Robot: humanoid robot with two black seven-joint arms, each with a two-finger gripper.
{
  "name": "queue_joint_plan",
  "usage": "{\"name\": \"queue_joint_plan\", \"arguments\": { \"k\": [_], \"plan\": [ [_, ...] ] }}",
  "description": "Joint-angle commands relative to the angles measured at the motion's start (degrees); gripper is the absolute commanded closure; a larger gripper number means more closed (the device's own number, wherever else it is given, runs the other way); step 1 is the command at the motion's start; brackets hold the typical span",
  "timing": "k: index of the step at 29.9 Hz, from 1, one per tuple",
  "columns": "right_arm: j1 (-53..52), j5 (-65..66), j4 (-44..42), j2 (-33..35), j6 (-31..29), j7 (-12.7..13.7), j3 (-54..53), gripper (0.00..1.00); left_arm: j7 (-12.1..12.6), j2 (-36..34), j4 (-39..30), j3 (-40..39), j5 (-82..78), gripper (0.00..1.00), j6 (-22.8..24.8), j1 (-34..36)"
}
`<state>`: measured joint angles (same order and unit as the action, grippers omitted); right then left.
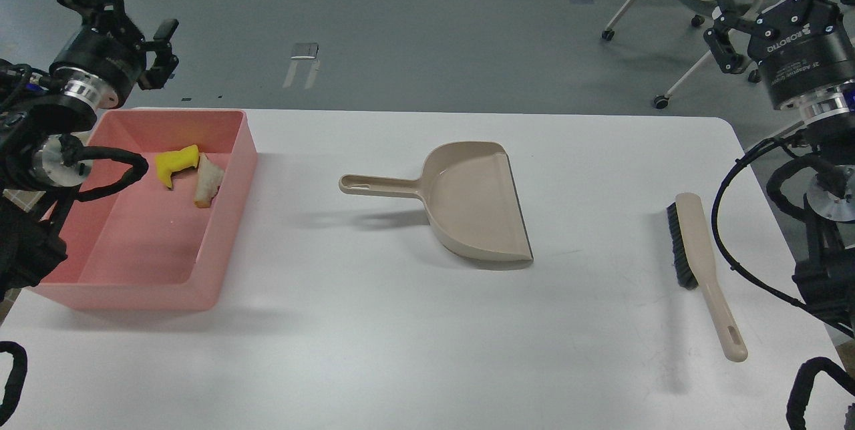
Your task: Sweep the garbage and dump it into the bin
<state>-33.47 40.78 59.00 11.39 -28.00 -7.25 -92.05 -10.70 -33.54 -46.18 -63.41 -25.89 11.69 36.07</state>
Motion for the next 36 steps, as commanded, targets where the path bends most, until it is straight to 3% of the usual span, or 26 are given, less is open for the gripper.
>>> {"name": "queue_joint_plan", "arguments": {
  "k": [1,8,13,17,36],
  "plan": [
    [-1.9,-0.1,-0.6,0.0,0.9,0.6,-0.1,0.00,0.0,1.2,2.3,-0.1,0.1,0.04,1.2,0.6],
    [-3.3,-0.7,-6.3,-2.3,3.9,4.1,0.5,0.00,0.0,1.5,1.7,-0.2,3.2,0.04,1.4,0.1],
    [-10.1,-0.8,-19.0,-3.0,7.2,3.6,0.5,0.00,0.0,1.5,0.5,-0.3,6.4,0.03,1.1,0.2],
    [-12.9,-0.9,-24.0,-2.8,6.7,3.3,0.5,0.00,0.0,1.5,-0.4,-0.2,6.4,0.03,0.6,0.2],
    [-9.8,-0.9,-18.4,-2.5,4.4,3.4,0.6,0.00,0.5,0.8,-2.7,1.1,5.7,0.03,-0.8,0.0]
  ]
}}
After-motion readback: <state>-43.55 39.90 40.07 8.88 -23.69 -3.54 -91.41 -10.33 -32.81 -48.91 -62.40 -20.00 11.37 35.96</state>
